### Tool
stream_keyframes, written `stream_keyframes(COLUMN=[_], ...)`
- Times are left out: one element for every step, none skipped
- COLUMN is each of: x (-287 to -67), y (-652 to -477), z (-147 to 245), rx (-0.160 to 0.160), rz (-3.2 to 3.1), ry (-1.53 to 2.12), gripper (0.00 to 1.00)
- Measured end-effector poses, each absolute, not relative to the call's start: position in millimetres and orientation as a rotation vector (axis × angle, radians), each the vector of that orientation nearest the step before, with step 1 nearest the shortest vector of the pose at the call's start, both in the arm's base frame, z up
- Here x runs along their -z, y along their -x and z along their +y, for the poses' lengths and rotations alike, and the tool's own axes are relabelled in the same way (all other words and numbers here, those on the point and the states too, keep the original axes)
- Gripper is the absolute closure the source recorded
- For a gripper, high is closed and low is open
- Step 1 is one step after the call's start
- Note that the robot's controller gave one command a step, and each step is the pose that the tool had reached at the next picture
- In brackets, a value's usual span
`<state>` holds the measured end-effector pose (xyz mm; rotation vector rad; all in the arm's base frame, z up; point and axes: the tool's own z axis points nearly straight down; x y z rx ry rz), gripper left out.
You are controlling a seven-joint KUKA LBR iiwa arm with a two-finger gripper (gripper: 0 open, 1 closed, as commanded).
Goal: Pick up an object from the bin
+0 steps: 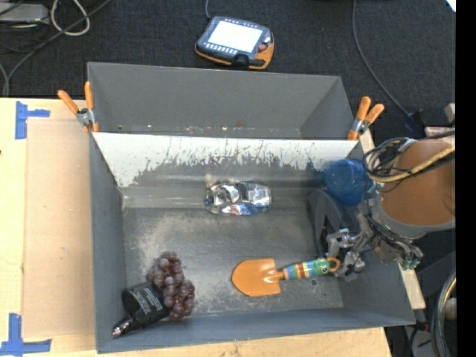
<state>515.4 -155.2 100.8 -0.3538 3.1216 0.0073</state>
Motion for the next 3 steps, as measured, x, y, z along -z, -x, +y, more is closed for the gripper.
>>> stream_keyframes(x=[-171.6,-169.5,-96.7], y=[-519.1,-517.7,-519.4], z=[-156.9,-156.7,-127.2], rx=[-0.006,-0.009,-0.015], rz=[3.12,3.125,3.131], ry=[0.322,0.32,0.276], gripper=[0.0,0.0,0.0])
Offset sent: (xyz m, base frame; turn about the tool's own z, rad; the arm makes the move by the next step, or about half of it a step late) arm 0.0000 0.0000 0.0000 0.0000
